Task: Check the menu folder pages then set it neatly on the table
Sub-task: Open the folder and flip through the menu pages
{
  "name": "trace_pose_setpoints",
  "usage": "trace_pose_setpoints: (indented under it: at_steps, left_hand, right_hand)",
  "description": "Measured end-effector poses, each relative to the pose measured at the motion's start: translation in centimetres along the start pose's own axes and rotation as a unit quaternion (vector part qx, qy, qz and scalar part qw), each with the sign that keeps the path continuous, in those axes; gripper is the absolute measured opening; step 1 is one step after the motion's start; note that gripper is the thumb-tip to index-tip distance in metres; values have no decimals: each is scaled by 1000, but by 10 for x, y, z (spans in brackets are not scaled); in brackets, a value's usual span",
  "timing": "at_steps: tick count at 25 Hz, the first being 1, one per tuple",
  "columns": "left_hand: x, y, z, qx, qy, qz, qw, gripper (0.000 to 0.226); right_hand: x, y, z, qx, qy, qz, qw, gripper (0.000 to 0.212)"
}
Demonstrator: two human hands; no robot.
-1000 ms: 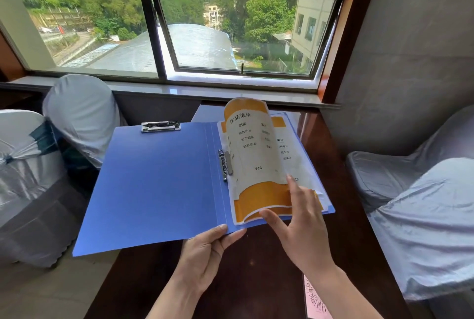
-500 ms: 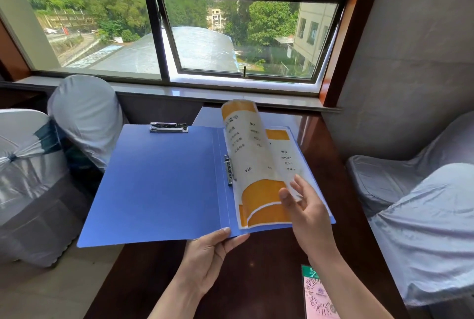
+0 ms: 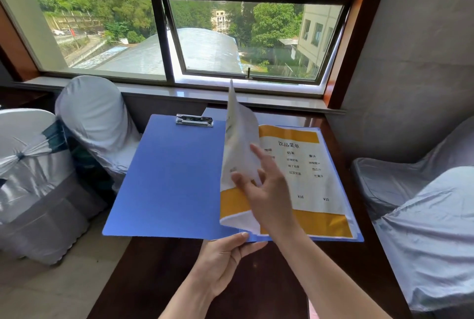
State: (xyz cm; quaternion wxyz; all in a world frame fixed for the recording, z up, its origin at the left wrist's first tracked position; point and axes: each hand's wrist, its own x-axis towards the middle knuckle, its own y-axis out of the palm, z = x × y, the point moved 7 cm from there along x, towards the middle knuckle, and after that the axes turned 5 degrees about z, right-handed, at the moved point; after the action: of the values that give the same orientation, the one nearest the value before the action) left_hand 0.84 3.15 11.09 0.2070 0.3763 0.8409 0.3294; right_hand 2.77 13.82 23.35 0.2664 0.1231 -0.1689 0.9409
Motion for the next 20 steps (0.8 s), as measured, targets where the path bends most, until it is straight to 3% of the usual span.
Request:
trace_pose_setpoints:
  at_steps: [3,5,7,10,14,15,17,18,20]
  left_hand:
    - [0,9,-4,32,27,30,999,40]
    - [0,7,-5,28,29,32,999,46]
    - [0,5,-5,22,29,37,999,47]
    - [2,2,-7,10,28,34,999,48]
    - [6,-7,-11,-22,33,0,999,44]
    - [7,-8,-13,-28,35,0,999,44]
    - [7,-7,-16,-32,42,8,999,46]
    - [7,-6,-18,-31,47,12,998,47]
    - [7,-3,-19,-28,53,17,998,48]
  right_hand:
    - [1,42,-3,70,72,156,983,101]
    - [0,47,-5,104,99,168,975,119]
    - [-1,40,-11,142,116,135,974,111]
    - [-6,14,-22,246,133,61,958,66]
    - [-25,-39,-34,274,146,0,951,67]
    - [-31,-54,-36,216,140,-17,966,69]
    - [-45,-80,-40,-25,120,-29,992,74]
    - [-52,-92,-40,-175,105,-34,978,77]
    - [-64,-104,-40,-404,72,-42,911,81]
